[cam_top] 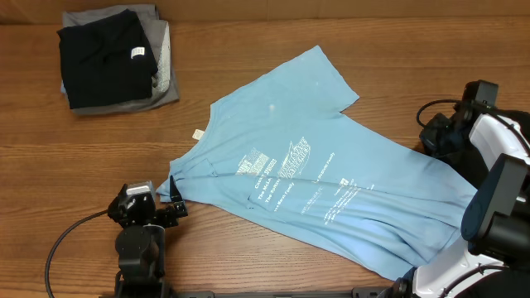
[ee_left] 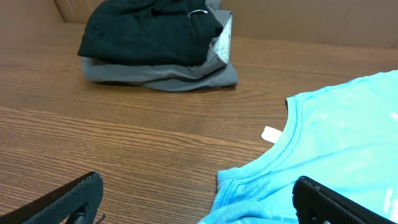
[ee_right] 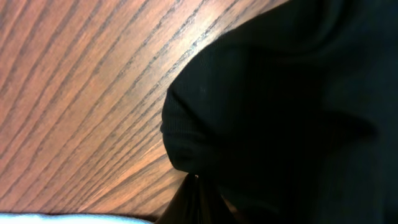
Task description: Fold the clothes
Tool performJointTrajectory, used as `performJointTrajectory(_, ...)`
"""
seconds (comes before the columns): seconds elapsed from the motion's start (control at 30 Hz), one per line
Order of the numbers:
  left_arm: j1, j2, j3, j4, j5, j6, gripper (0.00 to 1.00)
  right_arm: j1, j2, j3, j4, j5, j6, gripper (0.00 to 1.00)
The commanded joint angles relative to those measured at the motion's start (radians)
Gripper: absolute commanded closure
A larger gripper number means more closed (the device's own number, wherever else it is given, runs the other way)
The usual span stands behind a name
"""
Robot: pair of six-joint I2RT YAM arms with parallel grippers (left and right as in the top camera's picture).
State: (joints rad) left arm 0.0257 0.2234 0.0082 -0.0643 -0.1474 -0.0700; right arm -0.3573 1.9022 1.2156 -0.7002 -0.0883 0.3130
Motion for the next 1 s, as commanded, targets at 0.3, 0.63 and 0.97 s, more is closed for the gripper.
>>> performJointTrajectory(0.3, 0.001, -0.001, -0.003, 0.002, -0.012, 0.022, 0.00, -0.013, 0.092, -0.026, 0.032, 0.171, 0.002, 0.93)
performJointTrajectory(0.63, 0.001, -0.001, -0.003, 0.002, -0.012, 0.022, 0.00, -0.158, 0.130, -0.005, 0.030, 0.266, 0.058, 0.94)
performJointTrajectory(0.97, 0.001, -0.001, -0.003, 0.002, -0.012, 0.022, 0.00, -0.329, 0.127, 0.239, -0.163, 0.342, 0.085, 0.95)
